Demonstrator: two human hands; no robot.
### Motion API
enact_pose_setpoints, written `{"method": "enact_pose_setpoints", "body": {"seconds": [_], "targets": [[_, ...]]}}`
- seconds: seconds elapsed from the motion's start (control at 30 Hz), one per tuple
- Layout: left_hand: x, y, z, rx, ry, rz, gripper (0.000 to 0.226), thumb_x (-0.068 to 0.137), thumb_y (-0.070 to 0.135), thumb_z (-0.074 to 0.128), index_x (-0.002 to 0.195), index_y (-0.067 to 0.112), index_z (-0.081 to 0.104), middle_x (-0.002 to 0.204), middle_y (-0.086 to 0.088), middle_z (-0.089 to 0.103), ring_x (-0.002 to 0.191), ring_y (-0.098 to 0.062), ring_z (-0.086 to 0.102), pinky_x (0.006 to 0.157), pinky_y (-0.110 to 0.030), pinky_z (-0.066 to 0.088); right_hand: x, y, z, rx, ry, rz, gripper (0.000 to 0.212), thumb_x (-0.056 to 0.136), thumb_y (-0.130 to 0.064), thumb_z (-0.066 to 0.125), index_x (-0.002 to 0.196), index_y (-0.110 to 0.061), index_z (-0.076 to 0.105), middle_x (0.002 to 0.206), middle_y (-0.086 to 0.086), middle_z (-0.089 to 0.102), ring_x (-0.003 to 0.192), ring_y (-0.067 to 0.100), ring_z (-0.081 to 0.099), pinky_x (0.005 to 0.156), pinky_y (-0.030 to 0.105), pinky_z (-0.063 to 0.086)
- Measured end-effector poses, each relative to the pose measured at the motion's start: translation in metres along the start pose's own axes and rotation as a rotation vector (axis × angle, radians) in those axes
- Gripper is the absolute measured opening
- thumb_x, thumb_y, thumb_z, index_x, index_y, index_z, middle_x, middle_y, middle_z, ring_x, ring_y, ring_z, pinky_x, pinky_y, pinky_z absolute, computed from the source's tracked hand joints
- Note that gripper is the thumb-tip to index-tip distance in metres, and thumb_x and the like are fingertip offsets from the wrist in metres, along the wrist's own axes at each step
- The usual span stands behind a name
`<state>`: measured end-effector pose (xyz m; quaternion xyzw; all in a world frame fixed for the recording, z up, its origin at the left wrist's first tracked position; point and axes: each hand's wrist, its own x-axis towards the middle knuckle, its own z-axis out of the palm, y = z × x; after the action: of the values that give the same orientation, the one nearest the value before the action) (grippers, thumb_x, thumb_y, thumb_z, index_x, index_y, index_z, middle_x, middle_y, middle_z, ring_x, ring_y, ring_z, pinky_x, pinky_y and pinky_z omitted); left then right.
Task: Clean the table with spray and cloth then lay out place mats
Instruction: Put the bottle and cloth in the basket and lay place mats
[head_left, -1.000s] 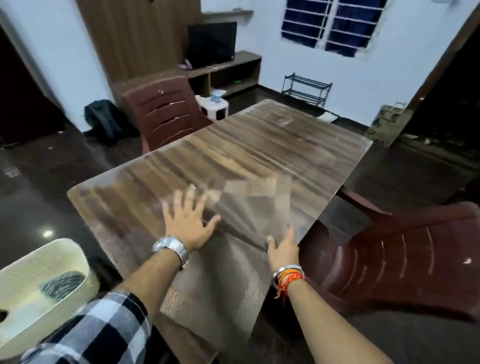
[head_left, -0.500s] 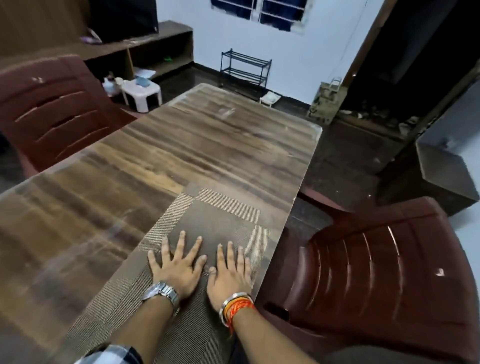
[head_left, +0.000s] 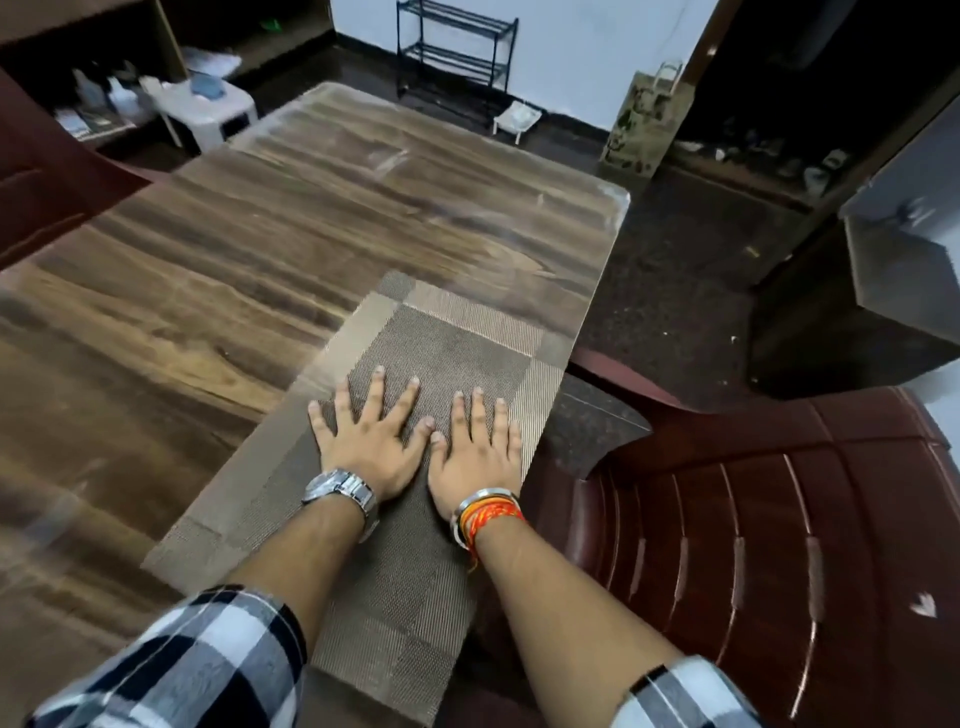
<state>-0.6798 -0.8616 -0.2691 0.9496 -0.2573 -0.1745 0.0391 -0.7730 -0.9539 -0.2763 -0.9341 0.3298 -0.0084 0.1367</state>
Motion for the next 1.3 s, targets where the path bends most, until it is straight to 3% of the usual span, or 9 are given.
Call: {"method": "enact_pose_setpoints", "body": {"seconds": [0.13, 1.3], "targets": [[0.011, 0.006, 0.000, 0.007, 0.024, -0.015, 0.066, 0.097, 0.074, 0.013, 0.159, 0.056, -0.002, 0.174, 0.008, -0.011, 0.158, -0.036, -0.017, 0.121, -0.064, -0.013, 0.013, 0.006, 0.000, 0.010, -0.007, -0.004, 0.062, 0.096, -0.048, 0.024, 0.153, -0.029, 0.009, 0.161, -0.006, 0.000, 0.147, 0.020, -0.009, 0.116, 0.039, -0.011], [0.020, 0.001, -0.002, 0.022, 0.048, 0.020, 0.069, 0.096, 0.077, 0.017, 0.160, 0.056, 0.002, 0.175, 0.007, -0.008, 0.157, -0.043, -0.014, 0.123, -0.062, -0.013, 0.017, 0.004, 0.003, 0.001, 0.015, 0.005, 0.061, 0.096, -0.046, 0.023, 0.153, -0.028, 0.010, 0.161, -0.005, 0.002, 0.147, 0.022, -0.005, 0.119, 0.040, -0.006]]}}
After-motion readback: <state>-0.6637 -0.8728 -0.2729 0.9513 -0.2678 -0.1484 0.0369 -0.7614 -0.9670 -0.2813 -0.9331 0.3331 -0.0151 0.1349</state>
